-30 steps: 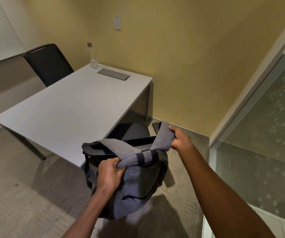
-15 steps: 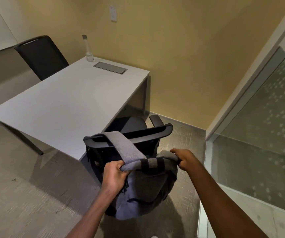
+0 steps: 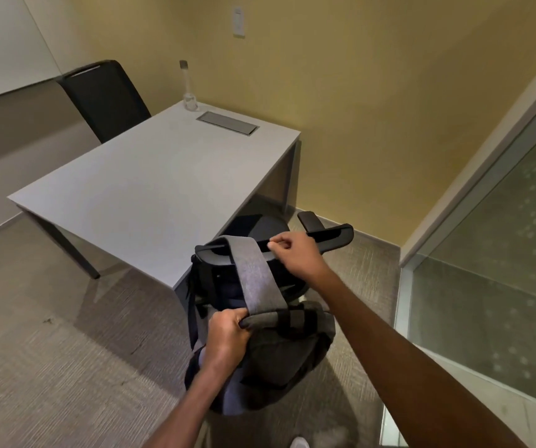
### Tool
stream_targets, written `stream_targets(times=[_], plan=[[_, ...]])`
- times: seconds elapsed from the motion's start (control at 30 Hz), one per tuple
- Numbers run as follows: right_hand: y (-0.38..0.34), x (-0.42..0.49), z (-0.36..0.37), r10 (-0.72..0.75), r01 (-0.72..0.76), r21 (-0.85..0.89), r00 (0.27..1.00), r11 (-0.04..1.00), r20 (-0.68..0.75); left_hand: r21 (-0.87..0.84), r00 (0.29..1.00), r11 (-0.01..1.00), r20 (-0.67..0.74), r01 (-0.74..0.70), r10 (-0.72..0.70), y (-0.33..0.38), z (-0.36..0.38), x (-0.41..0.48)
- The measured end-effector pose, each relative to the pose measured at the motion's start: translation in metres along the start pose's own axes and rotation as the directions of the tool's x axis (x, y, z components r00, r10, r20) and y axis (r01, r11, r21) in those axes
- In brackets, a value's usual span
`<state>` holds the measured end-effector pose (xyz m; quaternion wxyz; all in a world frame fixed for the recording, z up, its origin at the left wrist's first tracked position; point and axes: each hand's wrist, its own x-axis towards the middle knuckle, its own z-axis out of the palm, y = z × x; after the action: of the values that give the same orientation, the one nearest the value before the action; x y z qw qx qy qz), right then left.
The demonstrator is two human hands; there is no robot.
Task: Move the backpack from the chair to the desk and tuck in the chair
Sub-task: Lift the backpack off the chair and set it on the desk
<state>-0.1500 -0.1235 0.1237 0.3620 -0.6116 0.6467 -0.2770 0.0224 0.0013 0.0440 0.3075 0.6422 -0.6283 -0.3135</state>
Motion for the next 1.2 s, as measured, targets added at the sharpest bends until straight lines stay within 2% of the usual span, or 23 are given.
stream_targets(times=[0.07,0.17,0.3,0.43,0.53,0.67,0.77,0.83,0.87,0.93,1.0,1.03,1.1,1.2], plan=[[-0.014,0.008,0.028,0.032,-0.033,0.050,0.999,0.998,0.020,-0.006,1.000,1.000,-0.008,-0.025,0.025,-0.004,-0.008,-0.002],[-0.026,0.014,0.054,0.084,-0.081,0.105,0.996,0.991,-0.029,-0.029,0.998,0.998,-0.036,-0.054,0.053,-0.010,-0.020,-0.004],[-0.044,0.011,0.075,0.025,-0.019,0.175,0.999,0.984,-0.030,-0.012,0.995,0.996,-0.053,-0.088,0.087,-0.022,-0.034,-0.009],[-0.060,0.003,0.096,-0.077,0.061,0.174,0.993,0.983,0.088,-0.016,0.990,0.997,-0.122,-0.078,0.076,-0.031,-0.043,-0.015],[-0.064,-0.001,0.109,-0.111,0.096,0.089,0.977,0.991,0.182,-0.031,0.986,0.995,-0.143,-0.094,0.089,-0.035,-0.049,-0.021],[-0.056,-0.015,0.109,-0.079,0.103,-0.048,0.930,0.994,0.359,0.003,0.990,0.998,-0.129,-0.065,0.065,-0.039,-0.052,-0.029],[-0.036,-0.029,0.087,-0.020,0.056,-0.071,0.902,0.996,0.431,0.012,0.993,0.997,-0.092,-0.073,0.074,-0.037,-0.056,-0.033],[-0.015,-0.043,0.062,0.002,0.025,-0.063,0.923,0.998,0.385,0.029,0.993,0.994,-0.054,-0.106,0.107,-0.034,-0.056,-0.033],[0.000,-0.050,0.046,0.010,0.006,-0.053,0.951,0.999,0.309,0.040,0.991,0.992,-0.044,-0.123,0.124,-0.032,-0.056,-0.032],[0.037,-0.071,0.014,0.066,-0.066,-0.002,0.995,0.998,0.072,0.064,0.988,0.988,-0.044,-0.143,0.146,-0.027,-0.053,-0.030],[0.081,-0.101,-0.017,0.179,-0.167,0.111,0.978,0.980,-0.108,0.086,0.989,0.986,-0.024,-0.143,0.146,-0.018,-0.046,-0.027],[0.102,-0.117,-0.029,0.232,-0.213,0.161,0.967,0.964,-0.109,0.082,0.990,0.987,-0.013,-0.137,0.139,-0.013,-0.041,-0.025],[0.137,-0.148,-0.043,0.291,-0.282,0.246,0.957,0.927,0.003,0.063,0.990,0.988,0.009,-0.138,0.138,-0.001,-0.031,-0.023],[0.173,-0.172,-0.048,0.288,-0.331,0.356,0.942,0.874,0.170,0.064,0.989,0.988,0.065,-0.138,0.134,0.019,-0.011,-0.017]])
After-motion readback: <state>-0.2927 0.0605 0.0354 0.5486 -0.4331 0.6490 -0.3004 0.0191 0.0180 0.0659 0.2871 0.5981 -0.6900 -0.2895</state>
